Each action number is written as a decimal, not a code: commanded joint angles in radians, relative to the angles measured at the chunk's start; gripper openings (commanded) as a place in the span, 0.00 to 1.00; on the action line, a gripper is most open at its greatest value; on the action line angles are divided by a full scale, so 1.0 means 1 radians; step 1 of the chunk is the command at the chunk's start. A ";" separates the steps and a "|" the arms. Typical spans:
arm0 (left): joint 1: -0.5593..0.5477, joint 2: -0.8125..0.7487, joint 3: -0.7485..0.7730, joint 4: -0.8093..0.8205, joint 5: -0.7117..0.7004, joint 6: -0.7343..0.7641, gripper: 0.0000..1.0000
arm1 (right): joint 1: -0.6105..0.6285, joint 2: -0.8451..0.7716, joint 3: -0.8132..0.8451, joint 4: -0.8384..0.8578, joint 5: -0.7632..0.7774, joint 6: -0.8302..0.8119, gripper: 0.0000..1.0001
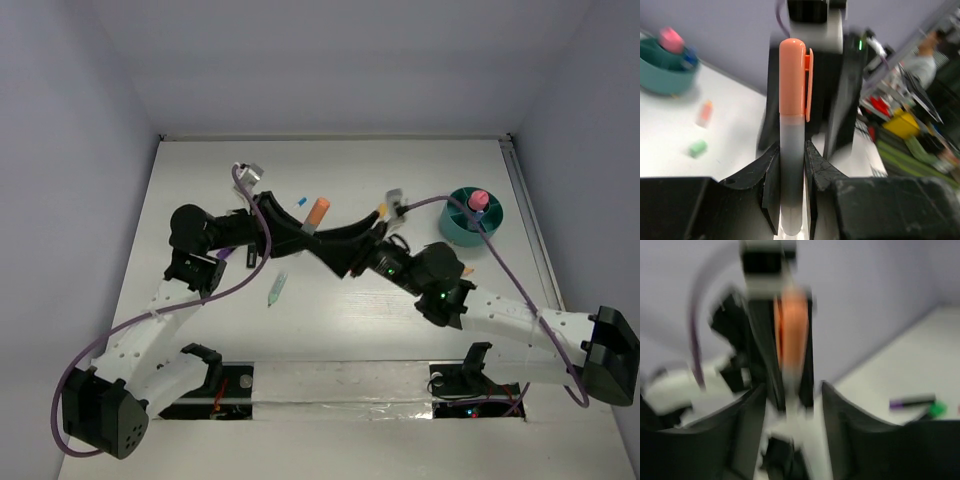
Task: Sort the stationery into containers
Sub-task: Close the pen cap on the pen, then place the pen in the storage box.
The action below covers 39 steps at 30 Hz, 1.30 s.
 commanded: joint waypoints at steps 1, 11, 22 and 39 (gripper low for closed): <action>0.014 -0.037 0.015 0.208 -0.220 -0.004 0.00 | 0.076 0.059 -0.063 -0.396 -0.165 -0.037 0.59; 0.014 -0.051 -0.068 0.156 -0.240 0.036 0.00 | 0.076 -0.063 -0.039 -0.401 -0.079 -0.072 0.80; 0.005 -0.038 -0.091 0.156 -0.244 0.041 0.00 | 0.057 -0.229 0.099 -0.619 0.027 -0.255 0.96; -0.034 -0.034 -0.100 0.207 -0.191 0.021 0.00 | -0.126 0.012 0.366 -0.573 -0.169 -0.163 0.95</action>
